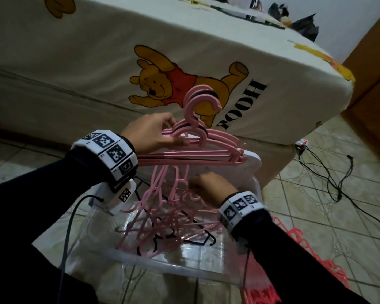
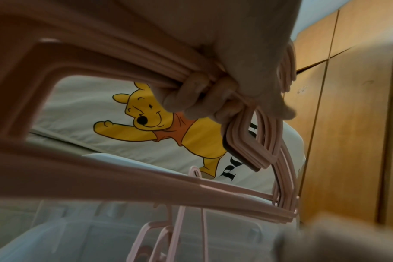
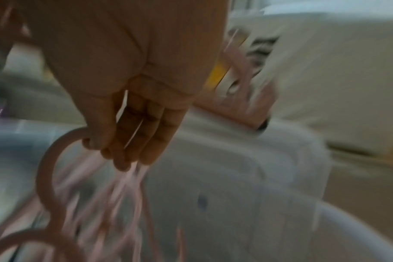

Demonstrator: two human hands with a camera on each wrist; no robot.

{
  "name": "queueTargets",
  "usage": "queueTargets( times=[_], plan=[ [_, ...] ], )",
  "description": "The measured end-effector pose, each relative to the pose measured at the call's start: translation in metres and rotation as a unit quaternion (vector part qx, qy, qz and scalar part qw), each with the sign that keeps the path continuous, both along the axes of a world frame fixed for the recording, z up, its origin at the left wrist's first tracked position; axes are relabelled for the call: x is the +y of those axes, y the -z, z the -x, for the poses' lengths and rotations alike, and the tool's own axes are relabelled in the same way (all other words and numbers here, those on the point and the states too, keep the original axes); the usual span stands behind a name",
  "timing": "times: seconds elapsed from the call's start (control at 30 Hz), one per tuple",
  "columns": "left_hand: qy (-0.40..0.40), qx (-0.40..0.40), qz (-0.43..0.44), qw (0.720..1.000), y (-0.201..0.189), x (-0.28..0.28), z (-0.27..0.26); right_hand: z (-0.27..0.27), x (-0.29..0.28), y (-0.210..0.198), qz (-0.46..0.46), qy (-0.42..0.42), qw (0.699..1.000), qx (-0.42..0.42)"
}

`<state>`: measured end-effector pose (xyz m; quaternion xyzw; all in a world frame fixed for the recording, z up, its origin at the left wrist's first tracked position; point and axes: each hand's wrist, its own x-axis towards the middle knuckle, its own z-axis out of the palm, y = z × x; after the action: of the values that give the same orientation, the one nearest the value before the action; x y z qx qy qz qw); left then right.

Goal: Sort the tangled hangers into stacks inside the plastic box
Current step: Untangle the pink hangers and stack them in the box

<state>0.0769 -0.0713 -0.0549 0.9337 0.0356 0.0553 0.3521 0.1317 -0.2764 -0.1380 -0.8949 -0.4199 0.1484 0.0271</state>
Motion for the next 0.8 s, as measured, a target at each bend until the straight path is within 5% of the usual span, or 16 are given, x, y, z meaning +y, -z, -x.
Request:
queueTargets(
  times=[0.33,0.63,0.8],
  plan=[
    [0.003,0.005,-0.059,0.998,0.011,-0.008,0.001,0.006,-0.032,-0.112,-0.292,0.031,0.951,-0.093],
    [0.072,0.045,-0.114,0.990,0.021,-0.021,0.000,0.008,-0.032,-0.125,-0.400,0.057,0.896,-0.183],
    [0.087,0.013,-0.156,0.984,0.023,-0.017,-0.002,0.002,-0.037,-0.124,-0.447,0.096,0.880,-0.129]
  ],
)
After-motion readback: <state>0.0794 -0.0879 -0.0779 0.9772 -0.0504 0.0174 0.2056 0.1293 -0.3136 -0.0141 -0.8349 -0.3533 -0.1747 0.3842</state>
